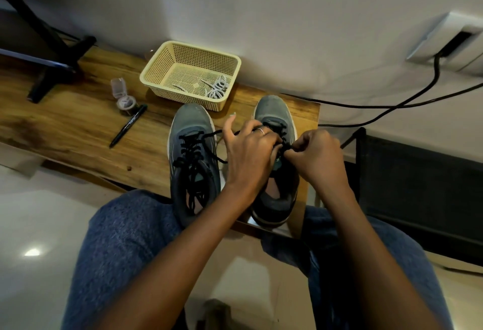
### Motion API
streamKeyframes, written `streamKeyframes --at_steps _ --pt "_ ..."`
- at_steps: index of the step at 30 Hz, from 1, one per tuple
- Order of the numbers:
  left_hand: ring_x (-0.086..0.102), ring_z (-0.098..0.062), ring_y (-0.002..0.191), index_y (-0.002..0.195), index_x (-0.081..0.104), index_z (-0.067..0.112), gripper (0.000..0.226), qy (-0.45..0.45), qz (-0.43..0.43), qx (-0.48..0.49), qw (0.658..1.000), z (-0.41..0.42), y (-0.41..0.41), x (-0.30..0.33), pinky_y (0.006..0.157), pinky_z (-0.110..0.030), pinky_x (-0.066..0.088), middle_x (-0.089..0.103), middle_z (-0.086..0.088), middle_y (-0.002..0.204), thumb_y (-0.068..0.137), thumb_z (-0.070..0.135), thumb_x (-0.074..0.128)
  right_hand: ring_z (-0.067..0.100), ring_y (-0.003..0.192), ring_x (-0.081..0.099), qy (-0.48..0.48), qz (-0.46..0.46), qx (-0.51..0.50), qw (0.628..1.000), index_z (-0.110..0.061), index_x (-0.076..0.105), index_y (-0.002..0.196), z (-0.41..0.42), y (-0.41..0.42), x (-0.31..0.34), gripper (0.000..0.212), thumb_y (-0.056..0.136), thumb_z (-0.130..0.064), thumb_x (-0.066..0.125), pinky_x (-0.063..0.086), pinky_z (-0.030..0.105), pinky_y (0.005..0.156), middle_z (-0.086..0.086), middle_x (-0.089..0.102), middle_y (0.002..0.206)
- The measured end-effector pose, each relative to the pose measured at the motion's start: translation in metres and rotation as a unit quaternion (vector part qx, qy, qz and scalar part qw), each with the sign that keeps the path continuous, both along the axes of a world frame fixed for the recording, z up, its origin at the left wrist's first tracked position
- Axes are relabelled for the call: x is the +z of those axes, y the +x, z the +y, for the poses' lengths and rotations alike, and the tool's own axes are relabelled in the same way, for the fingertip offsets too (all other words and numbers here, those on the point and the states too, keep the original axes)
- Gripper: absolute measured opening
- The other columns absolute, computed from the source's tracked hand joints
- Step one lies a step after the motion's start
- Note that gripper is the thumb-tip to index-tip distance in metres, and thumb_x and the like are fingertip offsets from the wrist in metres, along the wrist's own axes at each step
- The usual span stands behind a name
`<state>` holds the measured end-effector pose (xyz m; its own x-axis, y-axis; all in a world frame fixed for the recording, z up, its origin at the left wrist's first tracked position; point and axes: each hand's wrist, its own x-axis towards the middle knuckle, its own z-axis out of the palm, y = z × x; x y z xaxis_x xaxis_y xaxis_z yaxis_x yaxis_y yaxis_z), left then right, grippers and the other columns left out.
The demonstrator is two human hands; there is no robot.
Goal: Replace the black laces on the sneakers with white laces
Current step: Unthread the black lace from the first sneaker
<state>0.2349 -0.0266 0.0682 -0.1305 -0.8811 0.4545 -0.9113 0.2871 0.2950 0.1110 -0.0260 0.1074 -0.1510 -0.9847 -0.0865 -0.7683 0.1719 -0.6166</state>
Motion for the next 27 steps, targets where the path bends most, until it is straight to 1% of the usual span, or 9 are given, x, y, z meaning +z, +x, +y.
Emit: streamKeyframes --at_steps 2,5,9,11,13,16,19,24,27 --pt "0.059 -0.013 0.102 0.088 0.072 0.025 0.010 -0.001 0.027 0.005 1.000 0.001 -0.001 0.000 0.108 -0.045 0.013 0.071 0.011 0.090 0.085 0.032 0.066 0.022 0.073 0.063 0.001 -0.009 -0.011 1.000 -0.009 0.065 0.072 0.001 -0.001 0.000 0.014 0.078 -0.018 0.072 0.056 0.040 0.064 0.006 0.064 0.071" --pt "0.061 -0.011 0.094 0.086 0.070 0.028 0.005 -0.003 0.125 0.056 0.991 0.000 -0.003 0.004 0.107 -0.043 0.018 0.069 0.013 0.089 0.084 0.031 0.067 0.025 0.072 0.062 -0.007 -0.010 -0.032 0.999 -0.006 0.063 0.069 0.000 -0.003 0.001 0.015 0.077 -0.016 0.072 0.054 0.038 0.063 0.009 0.063 0.070" --pt "0.060 -0.007 0.090 0.087 0.065 0.030 0.001 0.032 0.279 0.172 0.944 -0.007 0.006 0.014 0.103 -0.035 0.024 0.068 0.014 0.092 0.087 0.031 0.065 0.025 0.072 0.062 0.007 -0.015 -0.034 0.999 -0.004 0.062 0.069 0.001 -0.002 0.001 0.016 0.077 -0.014 0.071 0.054 0.039 0.064 0.010 0.063 0.069" --pt "0.059 -0.007 0.092 0.088 0.063 0.031 0.001 0.055 0.304 0.194 0.931 -0.007 0.007 0.016 0.100 -0.031 0.022 0.067 0.015 0.092 0.088 0.031 0.063 0.025 0.073 0.062 0.011 -0.016 -0.028 0.999 -0.004 0.062 0.071 0.001 -0.001 0.001 0.015 0.078 -0.014 0.071 0.054 0.039 0.065 0.010 0.063 0.070" --pt "0.056 -0.009 0.102 0.097 0.063 0.032 0.009 0.068 0.259 0.166 0.949 -0.007 0.004 0.013 0.104 -0.036 0.019 0.066 0.015 0.097 0.088 0.031 0.060 0.026 0.077 0.063 0.014 -0.016 -0.025 0.999 -0.006 0.063 0.074 0.001 0.000 0.002 0.014 0.079 -0.016 0.072 0.055 0.042 0.068 0.010 0.063 0.074" --pt "0.045 -0.014 0.123 0.119 0.058 0.038 0.037 0.083 0.137 0.062 0.985 -0.006 0.001 0.010 0.106 -0.041 0.010 0.061 0.014 0.119 0.083 0.032 0.057 0.026 0.077 0.063 0.019 -0.012 -0.019 1.000 -0.008 0.063 0.073 0.001 0.001 0.004 0.013 0.078 -0.015 0.071 0.056 0.046 0.071 0.009 0.064 0.073" --pt "0.036 -0.017 0.133 0.114 0.065 0.038 0.034 0.085 0.007 0.003 0.996 -0.007 0.001 0.008 0.106 -0.045 0.002 0.055 0.014 0.133 0.080 0.037 0.061 0.026 0.076 0.063 0.022 -0.006 -0.017 1.000 -0.009 0.062 0.071 0.000 0.002 0.006 0.012 0.078 -0.015 0.070 0.056 0.045 0.070 0.008 0.063 0.072" --pt "0.050 -0.020 0.122 0.090 0.075 0.033 0.011 0.039 -0.011 -0.017 0.999 -0.007 0.003 0.002 0.105 -0.047 0.010 0.069 0.013 0.107 0.079 0.036 0.073 0.024 0.076 0.063 0.022 -0.011 -0.015 1.000 -0.008 0.063 0.074 0.000 0.002 0.006 0.013 0.077 -0.017 0.072 0.056 0.047 0.069 0.008 0.064 0.073" --pt "0.056 -0.018 0.114 0.085 0.073 0.026 0.007 0.008 -0.005 -0.018 1.000 -0.005 0.002 0.000 0.105 -0.046 0.013 0.071 0.011 0.094 0.081 0.032 0.072 0.023 0.074 0.063 0.022 -0.012 -0.014 1.000 -0.008 0.063 0.072 0.001 0.003 0.006 0.013 0.078 -0.016 0.072 0.057 0.044 0.068 0.008 0.063 0.072"
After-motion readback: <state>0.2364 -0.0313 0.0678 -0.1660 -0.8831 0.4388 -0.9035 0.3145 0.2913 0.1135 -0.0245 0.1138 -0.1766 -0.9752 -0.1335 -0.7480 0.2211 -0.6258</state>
